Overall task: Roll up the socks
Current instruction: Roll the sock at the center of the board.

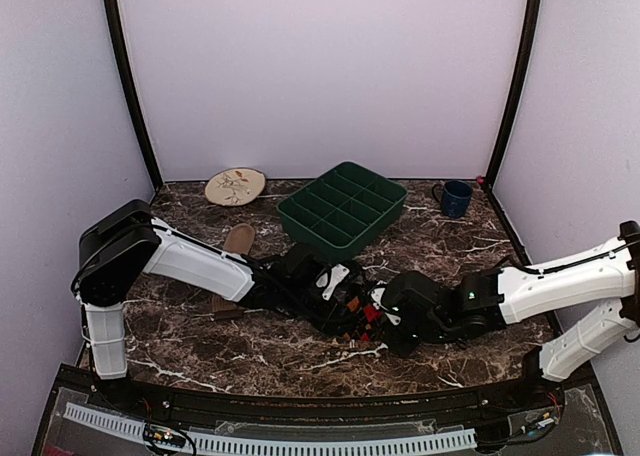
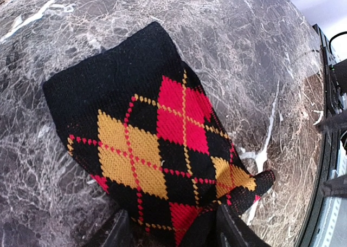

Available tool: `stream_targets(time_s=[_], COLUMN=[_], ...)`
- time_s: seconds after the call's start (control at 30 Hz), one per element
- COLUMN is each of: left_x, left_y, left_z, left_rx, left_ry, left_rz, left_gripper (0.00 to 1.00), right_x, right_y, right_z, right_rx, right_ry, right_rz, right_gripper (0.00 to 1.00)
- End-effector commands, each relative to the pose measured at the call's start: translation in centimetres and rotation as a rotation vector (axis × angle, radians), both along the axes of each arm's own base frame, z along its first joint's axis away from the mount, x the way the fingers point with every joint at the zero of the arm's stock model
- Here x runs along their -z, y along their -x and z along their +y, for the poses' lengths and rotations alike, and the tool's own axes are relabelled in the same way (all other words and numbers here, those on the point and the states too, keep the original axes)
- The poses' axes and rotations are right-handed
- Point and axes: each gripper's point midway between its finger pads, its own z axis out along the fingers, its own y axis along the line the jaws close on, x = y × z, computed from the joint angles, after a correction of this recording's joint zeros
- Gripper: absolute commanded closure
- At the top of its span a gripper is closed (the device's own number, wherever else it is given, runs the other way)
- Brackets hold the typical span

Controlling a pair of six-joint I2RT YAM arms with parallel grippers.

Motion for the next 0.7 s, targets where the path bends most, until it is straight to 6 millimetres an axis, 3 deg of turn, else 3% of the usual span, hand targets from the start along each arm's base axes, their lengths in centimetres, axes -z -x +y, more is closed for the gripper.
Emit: stream_targets(time_s=[0.0,0.3,0.67], left_x=[8.3,9.1,10.0], left_y=[4.3,4.3,4.4], left_z=[6.3,6.4,6.5], left_rx=[-0.009,-0.017,-0.023], left_ry=[-0.294,-0.304,-0.324], left_rz=[0.223,0.249,0.276], left_gripper=[0.43,0.43,0.44], right_x=[-0.9,-0.5,0.8], right_y=[-0.7,0.4,0.9], right_z=[1.5,3.4,3.5], right_rx=[-0.073,-0.218,-0.284], right_ry=[0.027,0.080,0.122], right_rz=[-0.151,-0.239,-0.246], right_gripper=[0.62,0.63,0.64])
